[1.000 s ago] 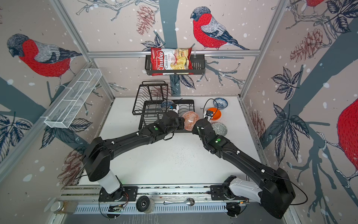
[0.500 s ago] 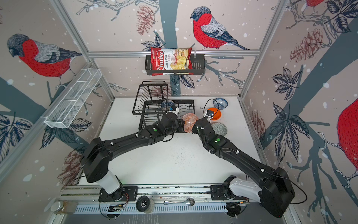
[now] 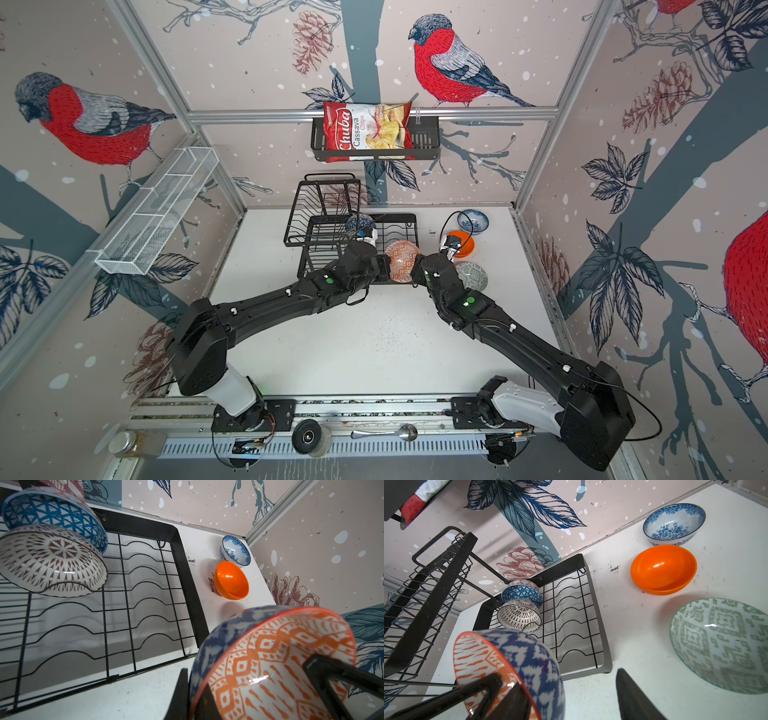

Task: Load bowls into a dish rack
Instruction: Pick up the bowl from the middle-right of the table.

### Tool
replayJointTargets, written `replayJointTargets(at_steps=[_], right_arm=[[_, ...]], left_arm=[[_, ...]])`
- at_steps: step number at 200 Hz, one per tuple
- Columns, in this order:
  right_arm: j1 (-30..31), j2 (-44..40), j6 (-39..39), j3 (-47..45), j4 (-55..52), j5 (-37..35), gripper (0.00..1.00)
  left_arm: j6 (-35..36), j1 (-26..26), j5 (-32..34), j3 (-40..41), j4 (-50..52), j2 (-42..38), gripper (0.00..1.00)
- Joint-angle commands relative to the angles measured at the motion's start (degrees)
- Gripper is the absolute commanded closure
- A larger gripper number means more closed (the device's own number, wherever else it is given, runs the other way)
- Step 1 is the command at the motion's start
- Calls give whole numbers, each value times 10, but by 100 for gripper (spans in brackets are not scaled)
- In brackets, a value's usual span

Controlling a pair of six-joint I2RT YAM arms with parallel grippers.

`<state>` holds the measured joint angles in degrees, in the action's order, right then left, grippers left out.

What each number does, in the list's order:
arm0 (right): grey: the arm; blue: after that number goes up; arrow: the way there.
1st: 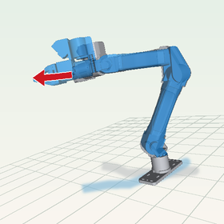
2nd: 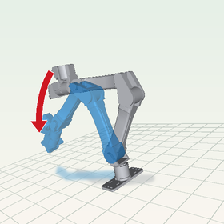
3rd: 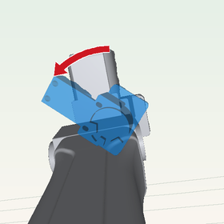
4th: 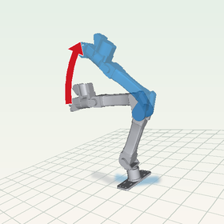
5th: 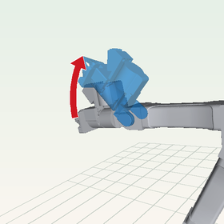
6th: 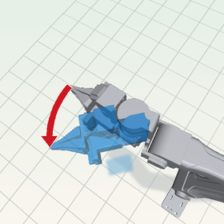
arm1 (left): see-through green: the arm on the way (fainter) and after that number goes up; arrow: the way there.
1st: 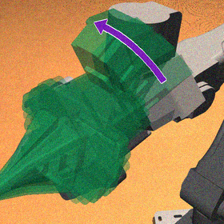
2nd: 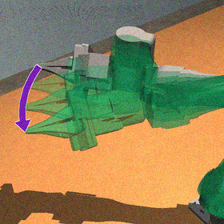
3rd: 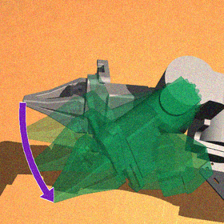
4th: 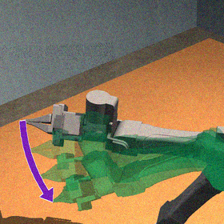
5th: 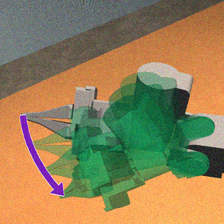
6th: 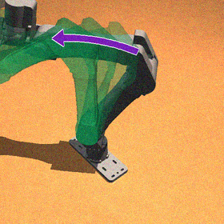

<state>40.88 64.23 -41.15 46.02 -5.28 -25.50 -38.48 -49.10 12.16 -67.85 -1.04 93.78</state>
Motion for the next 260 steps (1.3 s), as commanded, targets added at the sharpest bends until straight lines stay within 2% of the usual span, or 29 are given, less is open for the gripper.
replayJointTargets(at_steps=[1, 33, 54, 134, 200, 260], right_arm=[[-1, -8, 5, -4, 25, -17, 28], [-6, -17, 13, 2, 29, -16, 16], [-11, -22, 13, 9, 29, -12, 0], [-60, -40, -36, 48, 23, 71, 0], [-60, -35, -123, 85, 67, 129, 0], [-57, -7, -201, 140, 117, 188, 0]], left_arm=[[15, 3, 20, -8, -50, -3, 100], [24, 8, 40, -23, -43, 3, 100], [31, 9, 57, -32, -40, 6, 100], [44, 14, 115, -41, -72, 4, 100], [66, 14, 185, -2, -187, 0, 100], [108, 10, 264, -4, -298, 27, 100]])
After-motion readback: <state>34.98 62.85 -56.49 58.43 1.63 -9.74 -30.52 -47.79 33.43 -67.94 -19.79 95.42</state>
